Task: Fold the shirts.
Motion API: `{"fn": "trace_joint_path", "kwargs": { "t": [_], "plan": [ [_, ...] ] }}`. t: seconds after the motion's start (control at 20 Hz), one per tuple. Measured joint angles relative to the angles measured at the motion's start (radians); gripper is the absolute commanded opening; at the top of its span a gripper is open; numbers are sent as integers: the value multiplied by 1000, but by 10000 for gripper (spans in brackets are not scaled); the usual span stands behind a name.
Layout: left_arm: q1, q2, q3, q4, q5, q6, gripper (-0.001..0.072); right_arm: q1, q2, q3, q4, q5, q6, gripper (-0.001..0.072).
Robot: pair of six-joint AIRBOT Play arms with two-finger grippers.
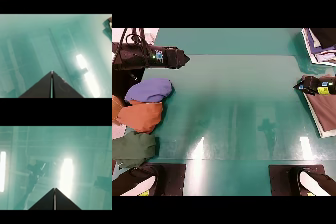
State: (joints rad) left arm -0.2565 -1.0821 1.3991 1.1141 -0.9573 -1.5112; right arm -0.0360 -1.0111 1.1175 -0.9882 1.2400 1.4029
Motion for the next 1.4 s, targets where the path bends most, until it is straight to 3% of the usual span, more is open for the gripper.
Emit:
{"fn": "trace_joint_path", "kwargs": {
  "t": [0.1,0.15,0.2,0.3,0.5,0.65,0.7,0.75,0.8,0.95,1.0,1.1,1.15,1.4],
  "plan": [
    [0,0,0,-1,3,-2,25,0,0,0,0,0,0,18],
    [0,0,0,1,14,-2,179,0,0,0,0,0,0,18],
    [1,0,0,12,27,0,432,0,0,0,0,0,0,18],
    [1,-3,-1,107,47,-5,462,0,0,0,0,0,0,18],
    [27,-54,-28,476,28,-141,462,0,0,0,1,1,0,18],
    [109,-144,-77,620,12,-211,478,0,0,0,2,1,0,18],
    [140,-181,-91,639,10,-224,635,0,0,0,2,1,0,18],
    [175,-223,-103,648,6,-237,687,0,0,0,2,1,0,17],
    [206,-262,-111,649,5,-245,688,0,0,0,2,1,0,18],
    [283,-372,-125,631,1,-259,684,0,0,0,2,1,1,18],
    [299,-396,-127,629,1,-261,536,0,0,0,2,1,1,18],
    [321,-425,-128,624,1,-264,127,0,0,0,2,-2,1,18],
    [326,-432,-128,622,1,-266,22,0,0,0,2,-5,1,18],
    [341,-374,-111,630,-8,-264,23,0,9,8,2,-13,1,17]
  ]
}}
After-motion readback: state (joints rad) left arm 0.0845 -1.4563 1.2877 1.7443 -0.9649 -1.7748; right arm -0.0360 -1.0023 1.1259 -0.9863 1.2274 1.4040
